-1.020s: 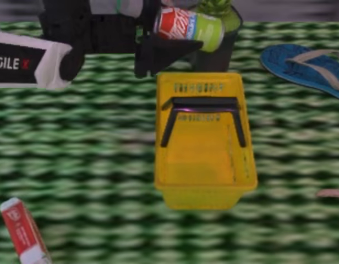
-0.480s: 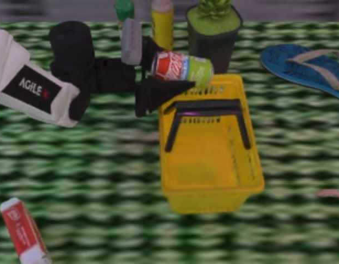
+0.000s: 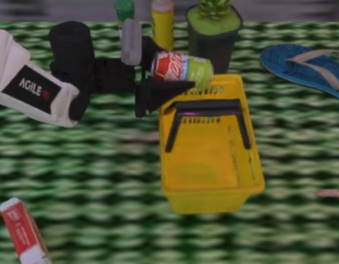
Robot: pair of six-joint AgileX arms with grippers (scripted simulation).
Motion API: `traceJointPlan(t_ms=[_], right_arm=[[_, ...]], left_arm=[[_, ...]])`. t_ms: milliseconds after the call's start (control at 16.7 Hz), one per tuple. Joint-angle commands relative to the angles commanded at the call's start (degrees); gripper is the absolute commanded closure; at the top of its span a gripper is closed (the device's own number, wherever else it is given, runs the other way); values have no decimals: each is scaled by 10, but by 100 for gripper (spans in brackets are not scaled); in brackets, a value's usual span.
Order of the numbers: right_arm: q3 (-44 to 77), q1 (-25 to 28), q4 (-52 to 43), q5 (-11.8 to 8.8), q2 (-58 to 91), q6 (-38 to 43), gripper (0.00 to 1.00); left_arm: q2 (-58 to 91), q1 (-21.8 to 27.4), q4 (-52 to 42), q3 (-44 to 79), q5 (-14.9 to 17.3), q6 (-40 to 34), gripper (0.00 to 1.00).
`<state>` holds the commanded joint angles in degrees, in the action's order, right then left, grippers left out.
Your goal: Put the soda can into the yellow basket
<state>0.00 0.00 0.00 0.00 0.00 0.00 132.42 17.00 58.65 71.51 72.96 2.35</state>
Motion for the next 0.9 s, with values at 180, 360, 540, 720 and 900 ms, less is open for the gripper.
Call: traceJointPlan(t_ms=[180, 360, 540, 720, 900], right_arm=[[0, 0, 0, 0, 0, 0, 0], [0, 0, 0, 0, 0, 0, 0], [0, 0, 0, 0, 0, 0, 0], [0, 0, 0, 0, 0, 0, 0], [0, 0, 0, 0, 0, 0, 0]], left_arm=[[0, 0, 0, 0, 0, 0, 40], [0, 0, 0, 0, 0, 0, 17], [0, 0, 0, 0, 0, 0, 0], [0, 0, 0, 0, 0, 0, 0], [0, 0, 0, 0, 0, 0, 0]])
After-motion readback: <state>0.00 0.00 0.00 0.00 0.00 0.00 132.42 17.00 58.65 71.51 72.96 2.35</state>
